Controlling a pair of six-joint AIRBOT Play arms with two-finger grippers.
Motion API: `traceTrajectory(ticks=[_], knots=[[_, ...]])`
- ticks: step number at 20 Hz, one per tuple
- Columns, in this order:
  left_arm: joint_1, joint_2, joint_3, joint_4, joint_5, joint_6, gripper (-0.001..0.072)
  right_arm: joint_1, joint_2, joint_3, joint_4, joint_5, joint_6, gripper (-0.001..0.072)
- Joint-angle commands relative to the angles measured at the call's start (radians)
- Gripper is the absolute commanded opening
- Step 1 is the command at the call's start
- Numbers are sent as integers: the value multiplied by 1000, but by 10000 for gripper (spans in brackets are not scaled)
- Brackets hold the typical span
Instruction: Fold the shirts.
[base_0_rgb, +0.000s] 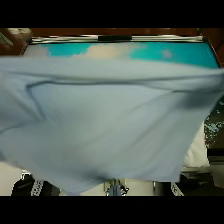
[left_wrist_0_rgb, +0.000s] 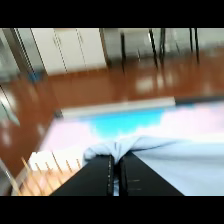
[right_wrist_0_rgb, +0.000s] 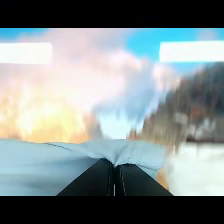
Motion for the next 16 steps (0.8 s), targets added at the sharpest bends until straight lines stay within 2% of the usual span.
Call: traceTrajectory(ticks=[1, 4, 7, 10, 12, 16], knots=[[0, -68, -227, 1, -113, -1, 39, -1, -101, -261, -26, 42, 48, 65], [-23, -201, -417, -8, -36, -1, 39, 0, -241, -447, 0, -282, -8, 65], [-103, -424, -468, -56, 135, -1, 39, 30, -464, -458, 63, -539, -110, 65], [-175, -643, -409, -55, 259, -2, 39, 75, -628, -458, 60, -800, -105, 65], [-200, -755, -362, -78, 368, -82, 39, 74, -688, -458, 64, -948, -85, 65], [-226, -892, -339, -180, 539, -91, 39, 74, -758, -458, 64, -1149, -58, 65]])
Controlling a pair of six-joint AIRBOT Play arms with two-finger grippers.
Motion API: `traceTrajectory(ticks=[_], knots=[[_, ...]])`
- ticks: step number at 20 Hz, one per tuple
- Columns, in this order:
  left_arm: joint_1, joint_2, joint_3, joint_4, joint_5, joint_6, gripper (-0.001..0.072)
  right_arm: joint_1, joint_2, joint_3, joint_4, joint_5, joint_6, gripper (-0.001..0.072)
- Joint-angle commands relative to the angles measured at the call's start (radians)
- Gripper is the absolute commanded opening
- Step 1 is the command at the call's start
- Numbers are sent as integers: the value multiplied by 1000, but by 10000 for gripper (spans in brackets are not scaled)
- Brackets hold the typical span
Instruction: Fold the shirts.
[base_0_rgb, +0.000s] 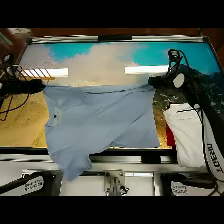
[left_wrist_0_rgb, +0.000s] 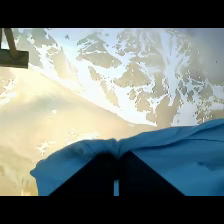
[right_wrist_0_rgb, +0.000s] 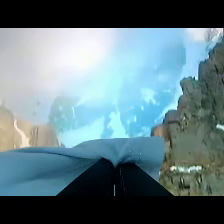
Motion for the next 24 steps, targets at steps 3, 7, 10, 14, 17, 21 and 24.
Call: traceTrajectory(ticks=[3, 7, 10, 14, 17, 21, 24], knots=[[-25, -154, 18, -145, 291, -25, 39, 1, -87, -3, 11, -297, 48, 65], [-58, -203, 27, -171, 364, -10, 39, 2, -134, -3, 12, -256, 122, 65], [-75, -232, 27, -171, 365, -11, 39, 2, -167, -3, 12, -229, 171, 65], [-54, -209, 28, -170, 239, -10, 40, 1, -135, -3, 12, -187, 174, 65], [-15, -160, 28, -165, -37, 68, 39, 1, -65, -3, 2, 58, 203, 65], [14, -138, 27, 39, -427, 11, 38, 1, -10, -3, -102, 359, 203, 65], [2, -142, -5, 140, -540, -26, 39, 1, -22, -4, -171, 451, 219, 65]])
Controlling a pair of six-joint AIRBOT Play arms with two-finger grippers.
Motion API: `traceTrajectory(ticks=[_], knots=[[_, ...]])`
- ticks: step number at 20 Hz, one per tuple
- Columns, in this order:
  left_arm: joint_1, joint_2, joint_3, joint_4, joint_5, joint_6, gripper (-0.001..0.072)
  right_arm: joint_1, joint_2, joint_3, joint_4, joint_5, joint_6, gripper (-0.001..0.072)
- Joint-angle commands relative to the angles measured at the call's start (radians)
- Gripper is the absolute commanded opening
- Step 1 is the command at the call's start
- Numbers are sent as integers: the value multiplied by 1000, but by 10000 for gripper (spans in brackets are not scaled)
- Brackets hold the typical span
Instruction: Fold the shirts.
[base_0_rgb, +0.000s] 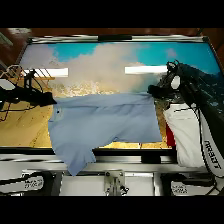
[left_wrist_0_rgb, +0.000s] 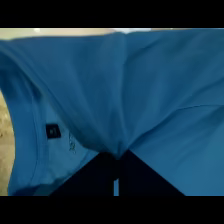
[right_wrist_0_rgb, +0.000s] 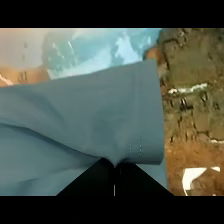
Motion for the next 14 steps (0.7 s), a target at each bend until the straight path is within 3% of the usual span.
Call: traceTrajectory(ticks=[1, 5, 8, 9, 10, 11, 14], knots=[[0, 5, -32, 118, -197, -39, 38, 0, -2, -1, -86, 160, 30, 65], [1, 4, -47, 193, -174, -79, 39, 0, -45, 0, -91, 148, 56, 65], [-7, 4, -54, 162, -137, -83, 40, 0, -66, 0, -39, 146, 58, 74], [-10, 4, -58, 133, -132, -82, 59, 0, -65, 0, -39, 149, 58, 153], [-10, 4, -59, 106, -134, -85, 236, -5, -58, 0, -40, 164, 56, 327], [-10, 8, -58, 98, -138, -105, 396, -12, -42, 0, -39, 191, 39, 427], [14, 34, -58, 98, -190, -135, 399, -34, 42, 0, -49, 308, -48, 463]])
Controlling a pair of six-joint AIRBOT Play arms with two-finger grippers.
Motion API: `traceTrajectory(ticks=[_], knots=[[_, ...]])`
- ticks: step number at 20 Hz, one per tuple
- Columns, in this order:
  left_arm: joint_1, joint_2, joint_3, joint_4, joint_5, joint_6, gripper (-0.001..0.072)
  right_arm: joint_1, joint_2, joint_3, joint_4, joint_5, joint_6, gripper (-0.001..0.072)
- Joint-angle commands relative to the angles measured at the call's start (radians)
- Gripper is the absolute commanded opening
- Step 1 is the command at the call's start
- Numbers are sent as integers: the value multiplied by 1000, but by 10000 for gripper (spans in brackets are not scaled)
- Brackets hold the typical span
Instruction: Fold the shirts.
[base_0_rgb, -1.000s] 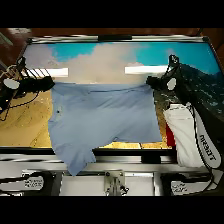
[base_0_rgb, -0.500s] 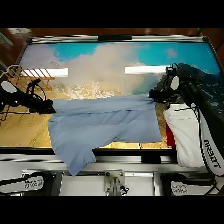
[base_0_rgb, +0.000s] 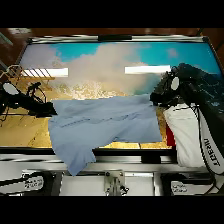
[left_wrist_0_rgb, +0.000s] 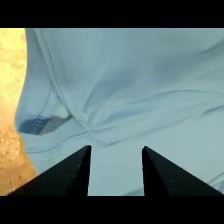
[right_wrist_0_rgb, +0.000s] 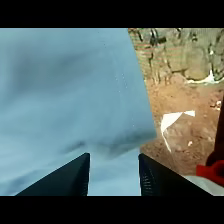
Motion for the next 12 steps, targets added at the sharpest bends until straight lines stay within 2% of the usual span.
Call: traceTrajectory(ticks=[1, 4, 7, 8, 10, 12], knots=[[26, 30, -3, -16, -79, -38, 400, -31, 82, 0, -1, 151, -103, 463], [67, 131, -105, -16, -177, -34, 400, -106, 146, -2, 3, 306, -229, 463], [119, 307, -383, -112, -224, -19, 416, -205, 183, -7, 4, 406, -282, 460], [134, 370, -476, -120, -223, -7, 529, -233, 197, -7, 11, 406, -283, 459], [156, 467, -608, -89, -217, 28, 596, -278, 225, -7, 20, 393, -293, 459], [166, 514, -672, -50, -193, 31, 604, -306, 239, -7, 21, 376, -299, 459]])
